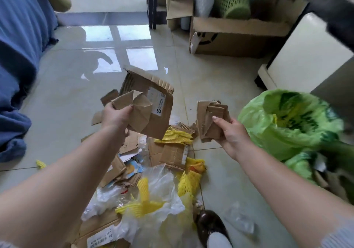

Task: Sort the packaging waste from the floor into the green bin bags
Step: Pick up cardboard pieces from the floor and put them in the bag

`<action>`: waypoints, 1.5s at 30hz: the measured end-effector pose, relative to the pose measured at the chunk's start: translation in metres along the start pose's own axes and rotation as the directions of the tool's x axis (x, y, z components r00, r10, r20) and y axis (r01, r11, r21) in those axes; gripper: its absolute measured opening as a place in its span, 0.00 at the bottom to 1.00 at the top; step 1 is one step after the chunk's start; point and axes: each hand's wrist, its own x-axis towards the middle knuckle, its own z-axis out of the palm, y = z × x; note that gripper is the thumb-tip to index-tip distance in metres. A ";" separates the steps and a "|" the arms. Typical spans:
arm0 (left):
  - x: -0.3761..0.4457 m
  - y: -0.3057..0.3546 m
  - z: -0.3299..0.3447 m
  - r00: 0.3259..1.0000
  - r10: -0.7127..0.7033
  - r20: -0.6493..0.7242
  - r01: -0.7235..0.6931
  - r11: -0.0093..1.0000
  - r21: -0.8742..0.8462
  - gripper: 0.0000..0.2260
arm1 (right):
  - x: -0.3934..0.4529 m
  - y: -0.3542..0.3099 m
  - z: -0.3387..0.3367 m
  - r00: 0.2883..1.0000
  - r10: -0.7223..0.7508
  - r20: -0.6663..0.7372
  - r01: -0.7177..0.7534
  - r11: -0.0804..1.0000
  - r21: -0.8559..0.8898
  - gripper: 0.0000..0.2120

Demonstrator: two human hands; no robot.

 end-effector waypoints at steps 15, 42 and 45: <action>-0.191 0.044 0.203 0.834 0.294 0.467 -0.377 0.921 0.093 0.14 | -0.096 -0.092 -0.170 0.832 -0.242 -0.499 0.276 0.961 -0.007 0.04; -0.305 -0.080 0.351 0.623 -0.155 0.767 -0.385 0.792 0.473 0.07 | -0.097 -0.029 -0.323 0.791 -0.259 -0.554 -0.194 0.753 -0.629 0.22; -0.307 -0.087 0.358 0.617 -0.117 0.778 -0.462 0.746 0.480 0.08 | -0.084 -0.023 -0.325 0.788 -0.252 -0.562 -0.242 0.712 -0.659 0.23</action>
